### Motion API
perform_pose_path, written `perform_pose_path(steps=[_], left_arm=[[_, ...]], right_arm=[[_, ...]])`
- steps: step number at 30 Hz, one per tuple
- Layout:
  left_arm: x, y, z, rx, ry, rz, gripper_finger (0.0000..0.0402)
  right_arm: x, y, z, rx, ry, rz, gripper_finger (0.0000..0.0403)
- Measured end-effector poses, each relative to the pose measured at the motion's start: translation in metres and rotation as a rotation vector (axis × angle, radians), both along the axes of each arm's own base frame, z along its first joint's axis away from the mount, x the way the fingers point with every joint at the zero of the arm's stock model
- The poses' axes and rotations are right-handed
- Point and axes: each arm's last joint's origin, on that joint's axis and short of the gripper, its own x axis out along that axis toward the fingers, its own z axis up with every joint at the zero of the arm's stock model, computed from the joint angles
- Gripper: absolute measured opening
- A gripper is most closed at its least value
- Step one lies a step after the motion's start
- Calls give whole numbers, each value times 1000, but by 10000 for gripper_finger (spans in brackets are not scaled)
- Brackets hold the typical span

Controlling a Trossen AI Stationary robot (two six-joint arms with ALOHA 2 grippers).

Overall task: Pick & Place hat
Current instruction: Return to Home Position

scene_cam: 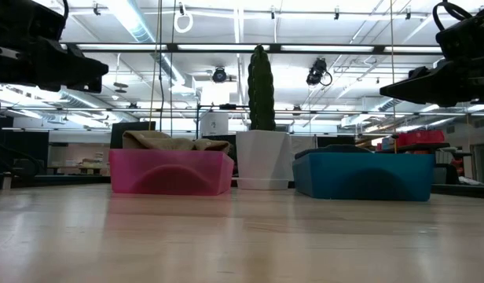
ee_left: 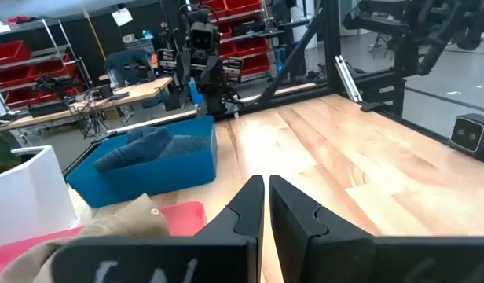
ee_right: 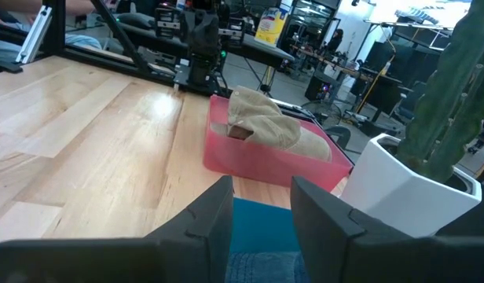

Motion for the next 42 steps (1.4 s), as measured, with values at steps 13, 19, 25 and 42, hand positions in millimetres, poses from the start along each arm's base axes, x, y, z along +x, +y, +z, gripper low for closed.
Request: perform_pose_path(steps=[13,19,25,42], left_arm=[[0,0,0,1,4,2,28],[4,-1,-6,11,68,2,28],[9,-1,-13,24,153,2,28],[14,-2,-25,43,274,2,28]], right_arm=[[0,0,0,0,0,0,133],[0,0,0,0,0,0,133],[0,0,0,0,0,0,133],[0,0,0,0,0,0,133]])
